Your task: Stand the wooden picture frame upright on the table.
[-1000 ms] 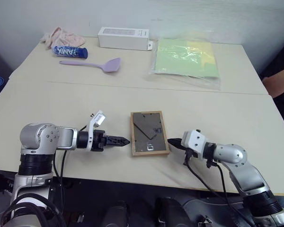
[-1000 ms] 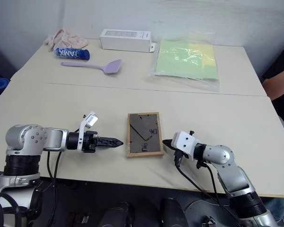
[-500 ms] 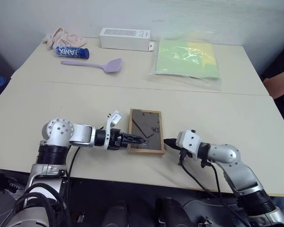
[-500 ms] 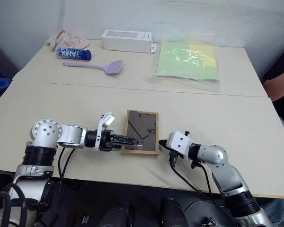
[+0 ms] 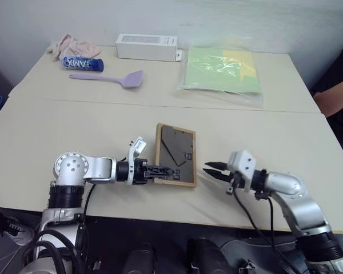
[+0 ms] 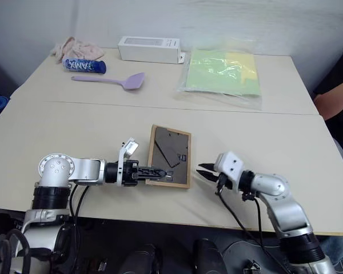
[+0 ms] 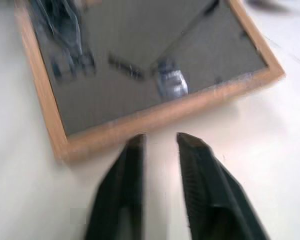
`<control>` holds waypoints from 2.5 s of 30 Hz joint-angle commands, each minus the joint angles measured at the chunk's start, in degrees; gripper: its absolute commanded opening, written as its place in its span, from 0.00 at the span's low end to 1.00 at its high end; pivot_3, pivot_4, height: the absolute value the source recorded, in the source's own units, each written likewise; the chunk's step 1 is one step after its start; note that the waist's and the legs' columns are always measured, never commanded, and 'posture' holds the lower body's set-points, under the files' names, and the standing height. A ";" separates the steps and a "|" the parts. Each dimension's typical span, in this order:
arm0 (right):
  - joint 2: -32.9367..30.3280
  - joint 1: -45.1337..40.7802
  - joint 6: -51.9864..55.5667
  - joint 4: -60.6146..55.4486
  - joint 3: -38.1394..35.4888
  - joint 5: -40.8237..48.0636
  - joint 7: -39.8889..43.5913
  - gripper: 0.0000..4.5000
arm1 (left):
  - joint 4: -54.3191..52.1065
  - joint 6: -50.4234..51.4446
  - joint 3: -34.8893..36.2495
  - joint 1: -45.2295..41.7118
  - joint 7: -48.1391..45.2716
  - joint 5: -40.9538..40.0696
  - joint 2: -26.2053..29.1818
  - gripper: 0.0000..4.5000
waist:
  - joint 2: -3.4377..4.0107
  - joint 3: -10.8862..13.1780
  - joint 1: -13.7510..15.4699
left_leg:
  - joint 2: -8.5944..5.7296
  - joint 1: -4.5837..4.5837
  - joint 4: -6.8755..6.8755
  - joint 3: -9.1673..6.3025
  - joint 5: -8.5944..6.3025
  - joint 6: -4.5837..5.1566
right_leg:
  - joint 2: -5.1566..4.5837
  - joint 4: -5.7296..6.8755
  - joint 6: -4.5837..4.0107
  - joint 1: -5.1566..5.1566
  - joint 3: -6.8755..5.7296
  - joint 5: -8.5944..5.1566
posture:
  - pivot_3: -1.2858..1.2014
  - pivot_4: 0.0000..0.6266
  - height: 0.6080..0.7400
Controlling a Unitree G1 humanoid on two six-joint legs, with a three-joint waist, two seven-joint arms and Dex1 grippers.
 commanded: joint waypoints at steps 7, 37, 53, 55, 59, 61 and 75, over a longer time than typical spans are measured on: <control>3.37 -12.01 17.05 -2.34 3.22 10.22 -2.34 0.98 | -8.99 -18.64 -9.85 4.94 -17.67 16.56 6.82 0.29 | 0.00 0.00 0.23 | 0.01 0.00 -0.05 0.00 -0.02 0.02 | -0.05 -0.06 -0.04 -0.01 0.03 -0.02 | 0.52 0.24 1.00; -2.62 -5.86 -40.09 8.47 -5.35 -7.53 10.47 0.99 | 10.11 9.95 1.91 -3.41 -15.32 -13.57 10.35 0.29 | -0.10 0.06 0.10 | 0.00 -0.22 -0.15 -0.03 -0.09 0.18 | -0.09 -0.04 -0.01 -0.17 -0.01 -0.01 | 0.52 0.24 1.00; 6.39 -17.30 -77.77 31.60 3.08 -40.06 -16.31 0.95 | 17.09 7.19 -13.13 -6.18 -1.02 -44.72 17.46 0.29 | -0.15 0.12 -1.17 | 0.02 -0.19 0.05 -0.07 -0.03 0.08 | -0.10 0.00 -0.03 -0.18 0.00 -0.02 | 0.52 0.24 1.00; 6.46 -17.44 -80.36 31.81 2.96 -42.79 -20.05 0.86 | 16.37 7.02 -13.55 -6.04 -1.38 -44.72 17.87 0.29 | -0.15 0.12 -1.21 | 0.02 -0.19 0.05 -0.07 -0.03 0.08 | -0.09 0.00 -0.03 -0.18 0.00 -0.02 | 0.52 0.24 1.00; 5.99 -16.99 -79.70 32.63 3.79 -44.90 -24.28 0.55 | 15.92 6.11 -13.53 -6.07 -1.07 -44.72 18.15 0.29 | -0.15 0.12 -1.19 | 0.02 -0.19 0.06 -0.06 -0.02 0.08 | -0.09 0.00 -0.03 -0.17 0.00 -0.02 | 0.52 0.24 1.00; 5.60 -16.81 -79.31 33.33 3.90 -45.14 -25.90 0.40 | 14.58 4.36 -12.10 -5.33 0.23 -44.72 17.75 0.29 | -0.15 0.12 -1.19 | 0.01 -0.19 0.07 -0.06 -0.02 0.08 | -0.09 0.00 -0.03 -0.17 0.00 -0.02 | 0.52 0.24 1.00; 5.79 -19.68 -76.07 34.81 5.19 -41.15 -32.21 0.28 | 3.31 -5.90 4.88 8.41 8.86 -44.72 24.87 0.85 | -0.12 0.14 -1.78 | 0.06 -0.16 0.01 -0.06 0.00 0.06 | -0.07 -0.01 -0.06 -0.18 0.01 -0.04 | 0.52 0.24 1.00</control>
